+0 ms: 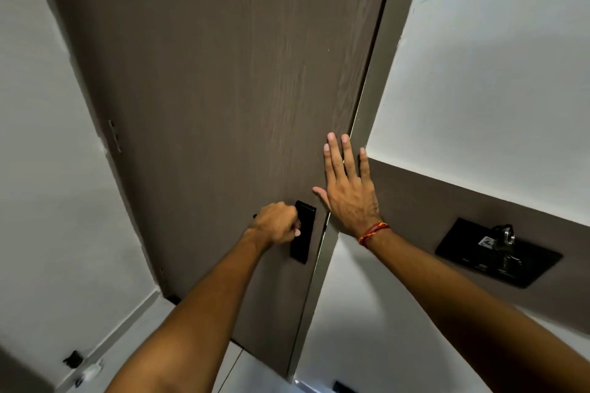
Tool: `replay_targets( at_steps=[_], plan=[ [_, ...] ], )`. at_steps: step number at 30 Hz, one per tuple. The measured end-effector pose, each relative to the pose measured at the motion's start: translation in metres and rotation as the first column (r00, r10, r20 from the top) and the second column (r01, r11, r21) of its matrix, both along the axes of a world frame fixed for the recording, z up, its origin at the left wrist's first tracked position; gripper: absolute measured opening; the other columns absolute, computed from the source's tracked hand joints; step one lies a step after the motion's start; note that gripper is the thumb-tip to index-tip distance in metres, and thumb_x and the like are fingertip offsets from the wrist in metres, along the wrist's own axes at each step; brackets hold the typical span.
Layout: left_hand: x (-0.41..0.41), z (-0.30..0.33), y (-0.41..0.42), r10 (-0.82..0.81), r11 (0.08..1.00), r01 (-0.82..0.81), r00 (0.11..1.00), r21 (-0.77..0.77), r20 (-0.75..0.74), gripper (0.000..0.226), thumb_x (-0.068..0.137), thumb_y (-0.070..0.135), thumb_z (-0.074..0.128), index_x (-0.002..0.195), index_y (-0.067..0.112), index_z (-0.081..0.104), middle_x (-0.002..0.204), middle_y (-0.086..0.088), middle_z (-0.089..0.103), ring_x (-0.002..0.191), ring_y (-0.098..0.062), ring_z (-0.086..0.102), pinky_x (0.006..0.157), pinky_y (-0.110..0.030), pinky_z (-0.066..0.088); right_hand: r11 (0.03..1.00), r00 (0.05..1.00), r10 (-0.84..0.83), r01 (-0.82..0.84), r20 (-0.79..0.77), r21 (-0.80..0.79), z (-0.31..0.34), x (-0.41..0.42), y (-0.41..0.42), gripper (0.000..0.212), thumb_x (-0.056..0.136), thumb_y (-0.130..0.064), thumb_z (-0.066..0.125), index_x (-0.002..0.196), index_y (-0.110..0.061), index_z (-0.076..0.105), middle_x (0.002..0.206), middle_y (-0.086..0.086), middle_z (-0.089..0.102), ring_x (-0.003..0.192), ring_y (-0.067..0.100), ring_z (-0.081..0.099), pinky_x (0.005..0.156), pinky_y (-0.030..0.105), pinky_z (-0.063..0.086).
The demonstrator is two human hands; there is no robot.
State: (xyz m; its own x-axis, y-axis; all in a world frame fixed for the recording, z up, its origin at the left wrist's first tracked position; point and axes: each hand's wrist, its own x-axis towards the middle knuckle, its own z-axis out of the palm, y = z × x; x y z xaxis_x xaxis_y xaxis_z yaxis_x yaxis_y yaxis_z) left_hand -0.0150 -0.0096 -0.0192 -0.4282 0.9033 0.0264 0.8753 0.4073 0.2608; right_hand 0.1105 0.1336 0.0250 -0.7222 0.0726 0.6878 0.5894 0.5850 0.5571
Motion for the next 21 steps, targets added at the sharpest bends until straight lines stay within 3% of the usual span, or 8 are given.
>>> replay_targets(
  at_steps=[4,8,10,12,15,19,21],
  plan=[
    [-0.012,0.000,0.014,-0.063,0.998,0.063,0.998,-0.014,0.009,0.021,0.082,0.034,0.075,0.087,0.013,0.076,0.094,-0.009,0.078,0.088,-0.030,0.073,0.079,-0.036,0.059,0.988,0.989,-0.148,0.147,0.030,0.052,-0.003,-0.008,-0.002,0.105,0.098,-0.071,0.041,0.164,0.004,0.008,0.173,0.025,-0.003,0.162,0.035,0.003,0.125,0.063,-0.006],
    [-0.015,-0.007,0.023,-0.120,0.993,0.119,0.985,-0.020,-0.122,0.022,0.086,0.029,0.070,0.072,0.011,0.065,0.083,-0.013,0.074,0.079,-0.033,0.071,0.068,-0.035,0.053,0.959,0.958,-0.282,0.282,0.041,0.020,-0.001,-0.017,-0.015,0.100,0.098,-0.059,0.054,0.165,0.002,0.010,0.174,0.021,0.004,0.163,0.030,0.011,0.125,0.064,-0.005],
    [-0.014,-0.013,0.025,-0.136,0.990,0.130,0.975,-0.050,-0.176,0.019,0.090,0.027,0.066,0.082,0.010,0.067,0.089,-0.013,0.073,0.083,-0.031,0.070,0.070,-0.037,0.053,0.947,0.946,-0.321,0.322,0.045,-0.014,0.002,-0.021,-0.022,0.096,0.097,-0.043,0.066,0.165,0.000,0.014,0.174,0.020,0.006,0.163,0.030,0.012,0.126,0.064,0.005],
    [-0.009,-0.025,0.027,-0.139,0.988,0.120,0.968,-0.101,-0.207,0.020,0.096,0.028,0.060,0.107,0.013,0.067,0.099,-0.012,0.071,0.093,-0.028,0.068,0.077,-0.040,0.054,0.934,0.936,-0.351,0.353,0.029,-0.062,0.004,-0.024,-0.028,0.089,0.098,-0.026,0.067,0.165,0.000,0.015,0.174,0.020,0.008,0.163,0.032,0.013,0.125,0.063,0.014],
    [-0.007,-0.043,0.030,-0.114,0.989,0.088,0.965,-0.119,-0.237,0.041,0.100,0.027,0.052,0.139,0.016,0.048,0.113,-0.012,0.068,0.112,-0.031,0.062,0.084,-0.042,0.054,0.919,0.921,-0.389,0.388,-0.007,-0.077,0.004,-0.035,-0.035,0.076,0.099,-0.004,0.053,0.165,0.001,0.015,0.174,0.022,0.005,0.162,0.035,0.012,0.124,0.065,0.011],
    [-0.008,-0.054,0.033,-0.105,0.994,0.095,0.948,-0.048,-0.300,0.046,0.097,0.024,0.058,0.140,0.010,0.048,0.119,-0.013,0.069,0.116,-0.031,0.062,0.093,-0.040,0.053,0.869,0.881,-0.473,0.471,0.026,-0.152,0.006,-0.044,-0.043,0.067,0.098,0.008,0.017,0.165,0.002,0.013,0.174,0.023,0.001,0.162,0.037,0.007,0.123,0.067,0.001],
    [-0.008,-0.054,0.033,-0.122,0.992,0.120,0.944,-0.026,-0.308,0.044,0.097,0.021,0.058,0.138,0.008,0.049,0.118,-0.013,0.069,0.115,-0.031,0.063,0.096,-0.039,0.052,0.861,0.874,-0.485,0.483,0.030,-0.161,0.007,-0.043,-0.045,0.070,0.095,0.009,0.010,0.165,0.001,0.011,0.174,0.023,-0.001,0.162,0.037,0.006,0.123,0.067,0.001]
  ],
)
